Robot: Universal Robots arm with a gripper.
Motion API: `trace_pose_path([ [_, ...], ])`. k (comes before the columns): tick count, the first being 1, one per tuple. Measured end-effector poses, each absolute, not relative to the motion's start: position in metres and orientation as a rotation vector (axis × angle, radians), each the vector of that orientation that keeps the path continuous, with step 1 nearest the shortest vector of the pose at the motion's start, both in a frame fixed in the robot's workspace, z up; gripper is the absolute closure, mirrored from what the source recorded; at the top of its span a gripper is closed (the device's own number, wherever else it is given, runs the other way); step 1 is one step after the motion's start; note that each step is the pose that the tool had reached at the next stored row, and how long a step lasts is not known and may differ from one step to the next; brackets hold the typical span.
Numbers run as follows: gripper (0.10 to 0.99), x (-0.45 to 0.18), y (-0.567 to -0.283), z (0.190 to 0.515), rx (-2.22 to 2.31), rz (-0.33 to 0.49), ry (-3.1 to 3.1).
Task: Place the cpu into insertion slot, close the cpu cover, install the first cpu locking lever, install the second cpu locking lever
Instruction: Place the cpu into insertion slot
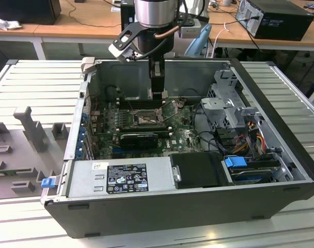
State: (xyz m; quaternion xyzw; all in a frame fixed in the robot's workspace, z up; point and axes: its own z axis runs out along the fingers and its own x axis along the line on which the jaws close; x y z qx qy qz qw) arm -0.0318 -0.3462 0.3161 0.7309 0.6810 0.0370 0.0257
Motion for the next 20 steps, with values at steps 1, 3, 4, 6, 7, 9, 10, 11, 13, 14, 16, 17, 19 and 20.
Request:
trace_pose_path([
  [1, 0.565, -0.0318, -0.3462, 0.3157, 2.259, 0.115, 2.105],
  [3, 0.565, -0.0318, -0.3463, 0.3145, 2.259, 0.115, 2.105],
  [4, 0.565, -0.0318, -0.3462, 0.3132, 2.259, 0.114, 2.105],
  [6, 0.565, -0.0318, -0.3462, 0.3125, 2.259, 0.114, 2.105],
  [7, 0.565, -0.0318, -0.3462, 0.3119, 2.259, 0.114, 2.105],
  [9, 0.565, -0.0318, -0.3462, 0.311, 2.259, 0.114, 2.105],
  [10, 0.565, -0.0318, -0.3462, 0.3106, 2.259, 0.114, 2.105],
  [11, 0.565, -0.0318, -0.3462, 0.3103, 2.259, 0.114, 2.105],
  [13, 0.565, -0.0318, -0.3462, 0.3092, 2.259, 0.114, 2.105],
  [14, 0.565, -0.0318, -0.3462, 0.3085, 2.259, 0.114, 2.105],
  [16, 0.565, -0.0318, -0.3463, 0.3072, 2.259, 0.114, 2.105],
  [17, 0.565, -0.0318, -0.3462, 0.3068, 2.259, 0.114, 2.105],
  [19, 0.565, -0.0318, -0.3462, 0.3062, 2.259, 0.114, 2.105],
  [20, 0.565, -0.0318, -0.3462, 0.3059, 2.259, 0.114, 2.105],
])
